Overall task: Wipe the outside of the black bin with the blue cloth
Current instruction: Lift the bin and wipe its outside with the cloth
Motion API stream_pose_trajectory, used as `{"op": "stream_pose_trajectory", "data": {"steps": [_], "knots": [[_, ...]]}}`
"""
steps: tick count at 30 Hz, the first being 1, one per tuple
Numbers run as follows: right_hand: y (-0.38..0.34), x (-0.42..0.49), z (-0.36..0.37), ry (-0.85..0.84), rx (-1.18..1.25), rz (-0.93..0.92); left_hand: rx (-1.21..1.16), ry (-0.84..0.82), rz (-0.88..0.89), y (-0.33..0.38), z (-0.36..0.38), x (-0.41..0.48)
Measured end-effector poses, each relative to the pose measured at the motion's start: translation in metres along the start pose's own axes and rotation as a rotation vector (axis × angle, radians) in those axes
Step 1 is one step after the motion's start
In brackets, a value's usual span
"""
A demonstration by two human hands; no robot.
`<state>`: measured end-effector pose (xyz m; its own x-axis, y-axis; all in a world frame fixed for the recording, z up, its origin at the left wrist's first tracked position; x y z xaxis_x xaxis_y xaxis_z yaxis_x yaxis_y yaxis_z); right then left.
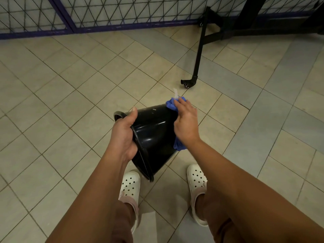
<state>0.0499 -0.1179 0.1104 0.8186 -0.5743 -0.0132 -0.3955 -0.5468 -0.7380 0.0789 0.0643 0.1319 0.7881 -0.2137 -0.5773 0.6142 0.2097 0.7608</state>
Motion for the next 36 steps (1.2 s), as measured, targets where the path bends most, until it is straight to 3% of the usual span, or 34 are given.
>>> {"op": "stream_pose_trajectory", "data": {"steps": [6,14,24,30,36], "knots": [[0.007,-0.018,0.003,0.079,0.057,0.159,-0.045,0.057,0.028,0.0,-0.01,0.003],[-0.015,-0.011,0.004,0.02,-0.025,-0.047,-0.023,-0.029,0.025,0.001,0.001,0.003],[0.023,0.007,-0.022,0.114,0.007,0.211,0.062,-0.135,-0.054,-0.011,0.002,0.003],[0.026,0.003,-0.028,0.208,0.116,0.091,-0.04,-0.003,-0.097,-0.011,-0.007,0.007],[0.029,-0.001,-0.009,0.019,-0.063,-0.018,-0.043,0.036,-0.061,-0.007,-0.009,0.005]]}}
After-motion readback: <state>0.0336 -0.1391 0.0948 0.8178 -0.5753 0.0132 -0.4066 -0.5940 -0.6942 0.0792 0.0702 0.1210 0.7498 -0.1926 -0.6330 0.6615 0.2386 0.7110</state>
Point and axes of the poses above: each hand's wrist, its own x-axis towards the middle knuckle, its own z-axis out of the palm, y = z × x, the point moved 8 cm from there along x, towards the middle knuckle, and after that the axes turned 4 degrees about z, right-handed, at the moved point
